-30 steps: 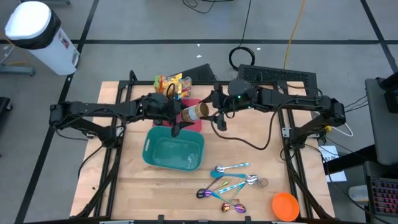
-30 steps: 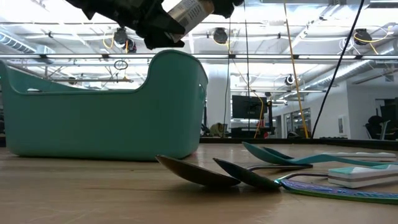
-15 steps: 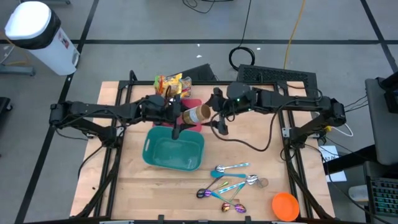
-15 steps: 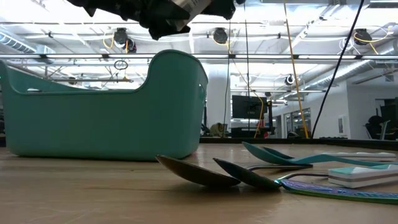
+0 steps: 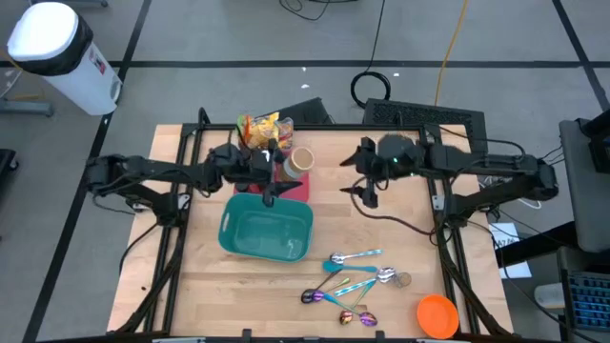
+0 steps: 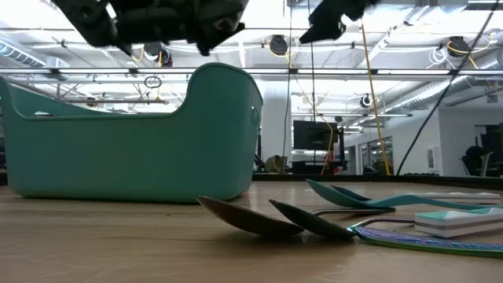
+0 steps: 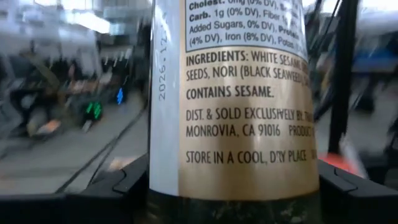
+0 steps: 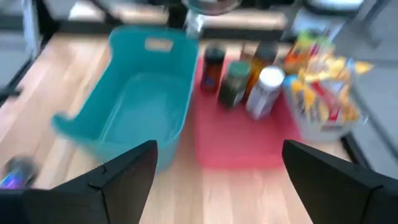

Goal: Pick & Place Food Item
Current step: Put the gold seasoning bottle into the red bin

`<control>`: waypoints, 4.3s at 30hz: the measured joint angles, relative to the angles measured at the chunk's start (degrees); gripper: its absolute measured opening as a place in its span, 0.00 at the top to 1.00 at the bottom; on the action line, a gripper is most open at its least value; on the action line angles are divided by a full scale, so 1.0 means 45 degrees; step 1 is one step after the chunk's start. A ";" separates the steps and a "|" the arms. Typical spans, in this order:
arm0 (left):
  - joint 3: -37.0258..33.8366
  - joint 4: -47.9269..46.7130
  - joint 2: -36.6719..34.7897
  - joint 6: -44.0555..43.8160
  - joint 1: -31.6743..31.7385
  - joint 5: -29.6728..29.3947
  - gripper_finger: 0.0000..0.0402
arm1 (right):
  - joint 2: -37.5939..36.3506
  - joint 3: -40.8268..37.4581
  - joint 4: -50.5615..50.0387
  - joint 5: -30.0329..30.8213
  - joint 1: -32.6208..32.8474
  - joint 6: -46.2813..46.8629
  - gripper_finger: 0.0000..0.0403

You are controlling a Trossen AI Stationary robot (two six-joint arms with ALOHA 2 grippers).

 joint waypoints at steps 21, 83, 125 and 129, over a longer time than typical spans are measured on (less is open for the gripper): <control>0.1579 0.0143 0.2860 -0.0859 -0.0166 0.0603 0.33 | 0.3795 -0.5112 1.9192 -0.1016 0.0044 0.2313 0.17; 1.0623 -1.6244 0.4406 0.1914 -0.1468 -0.3598 0.02 | 0.2289 -0.4372 0.7840 0.3964 0.2098 0.1844 0.33; 0.5409 -1.5693 0.0118 0.0279 0.1079 -0.3810 0.31 | 0.0004 -0.4894 0.6008 0.3878 0.2458 0.1174 0.06; 0.3870 -1.4509 0.0120 -0.0250 0.1519 -0.3580 0.31 | -0.0042 -0.5360 0.6397 0.3896 0.2433 0.1141 0.06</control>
